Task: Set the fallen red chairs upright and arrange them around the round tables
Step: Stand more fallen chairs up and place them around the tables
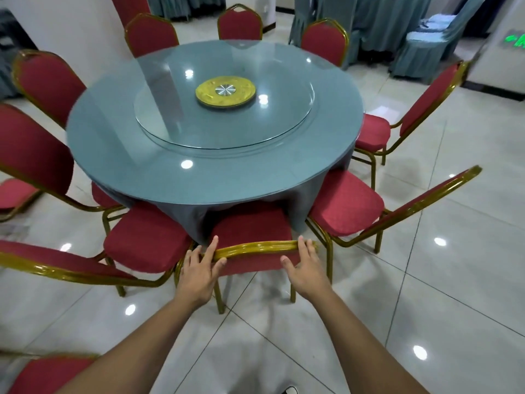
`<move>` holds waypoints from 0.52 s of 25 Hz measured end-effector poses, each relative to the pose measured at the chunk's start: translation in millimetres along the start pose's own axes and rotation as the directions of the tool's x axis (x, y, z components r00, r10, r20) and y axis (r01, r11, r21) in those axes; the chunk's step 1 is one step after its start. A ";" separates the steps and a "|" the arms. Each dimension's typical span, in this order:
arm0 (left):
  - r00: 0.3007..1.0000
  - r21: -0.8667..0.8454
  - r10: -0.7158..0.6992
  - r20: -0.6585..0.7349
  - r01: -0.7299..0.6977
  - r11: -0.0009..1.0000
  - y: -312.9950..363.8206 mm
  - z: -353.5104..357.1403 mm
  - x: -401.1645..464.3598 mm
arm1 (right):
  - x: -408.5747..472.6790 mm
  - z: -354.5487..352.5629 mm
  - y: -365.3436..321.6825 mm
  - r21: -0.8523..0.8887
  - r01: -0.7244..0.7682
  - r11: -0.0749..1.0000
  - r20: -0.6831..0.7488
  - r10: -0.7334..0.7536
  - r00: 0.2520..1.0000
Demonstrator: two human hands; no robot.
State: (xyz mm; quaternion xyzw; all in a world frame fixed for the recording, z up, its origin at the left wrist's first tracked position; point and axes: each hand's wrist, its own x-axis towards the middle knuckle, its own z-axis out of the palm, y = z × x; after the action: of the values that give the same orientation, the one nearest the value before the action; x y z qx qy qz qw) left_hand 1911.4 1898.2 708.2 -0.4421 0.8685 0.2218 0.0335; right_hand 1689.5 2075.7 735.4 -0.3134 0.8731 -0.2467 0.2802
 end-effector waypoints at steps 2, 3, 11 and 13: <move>0.998 0.028 -0.056 -0.034 0.057 0.998 10.0 1.2 -5.9 | -1.0 -5.7 4.9 -0.006 0.041 0.999 0.034 -0.041 0.999; 0.994 0.017 -0.085 -0.068 0.086 0.996 23.2 -1.2 -11.6 | -2.5 -10.2 9.7 0.007 0.060 0.998 0.055 -0.061 0.997; 0.962 0.006 0.088 -0.257 -0.090 0.996 146.4 -6.0 -24.7 | -27.6 -76.0 57.2 0.114 0.121 0.986 -0.083 -0.112 0.990; 0.955 0.022 0.166 -0.247 -0.166 0.986 181.8 -1.1 -18.0 | -26.8 -98.8 74.1 0.115 0.116 0.987 -0.137 -0.100 0.985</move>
State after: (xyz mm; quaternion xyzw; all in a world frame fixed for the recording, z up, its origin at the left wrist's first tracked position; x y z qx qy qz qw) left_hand 1780.1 2004.1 778.4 -0.3918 0.9000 0.1663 -0.0940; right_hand 1612.9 2169.8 770.7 -0.3256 0.8545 -0.3349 0.2271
